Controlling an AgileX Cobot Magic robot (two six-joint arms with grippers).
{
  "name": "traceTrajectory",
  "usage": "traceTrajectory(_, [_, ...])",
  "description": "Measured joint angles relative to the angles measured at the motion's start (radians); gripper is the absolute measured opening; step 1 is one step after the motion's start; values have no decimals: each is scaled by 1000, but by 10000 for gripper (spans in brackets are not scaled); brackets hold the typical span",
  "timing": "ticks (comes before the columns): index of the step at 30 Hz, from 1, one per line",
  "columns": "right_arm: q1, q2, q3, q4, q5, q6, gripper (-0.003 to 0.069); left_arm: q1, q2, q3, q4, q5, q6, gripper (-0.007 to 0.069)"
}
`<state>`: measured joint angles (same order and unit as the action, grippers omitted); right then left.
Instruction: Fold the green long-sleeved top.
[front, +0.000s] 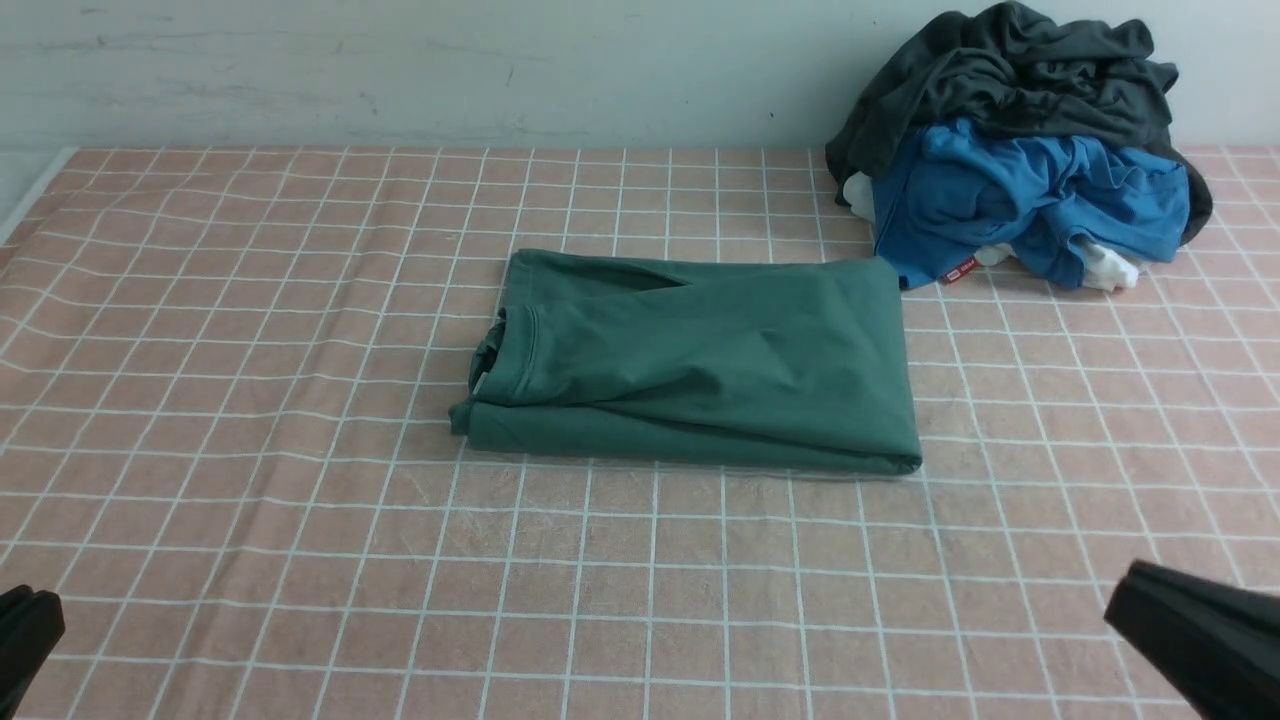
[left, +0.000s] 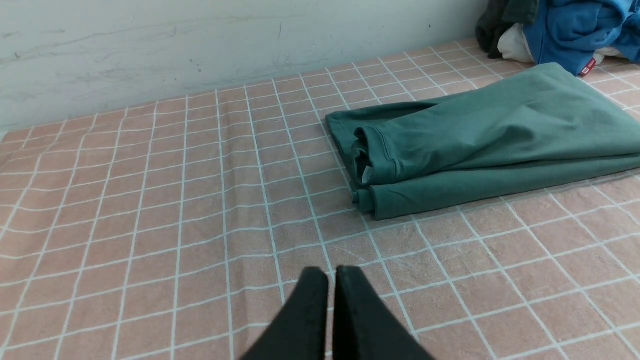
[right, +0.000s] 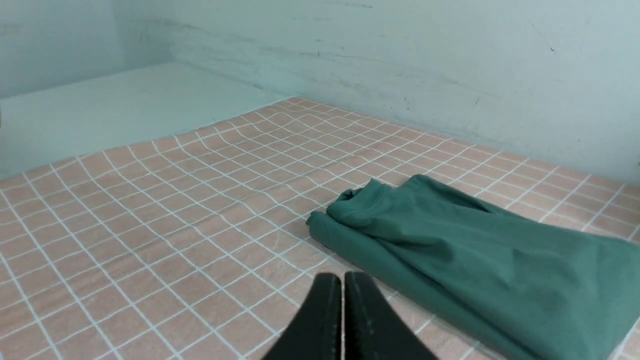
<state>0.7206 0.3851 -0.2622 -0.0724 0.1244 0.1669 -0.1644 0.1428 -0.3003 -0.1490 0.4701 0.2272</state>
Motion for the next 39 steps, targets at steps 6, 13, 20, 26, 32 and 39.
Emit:
traceTrajectory(6, [0,-192,104,-28,121,15,6,0,0,0,0,0,0,9])
traceTrajectory(13, [-6,-283,194,-83,261,14,6,0,0,0,0,0,0,9])
traceTrajectory(20, [-297,-345,291,-61,105,-29,6,0,0,0,0,0,0,9])
traceTrajectory(26, [-563,-395,291,61,29,-262,6,0,0,0,0,0,0,9])
traceTrajectory(32, [-675,-396,291,108,98,-285,6,0,0,0,0,0,0,9])
traceTrajectory(39, [-693,-396,288,72,218,-207,6,0,0,0,0,0,0,9])
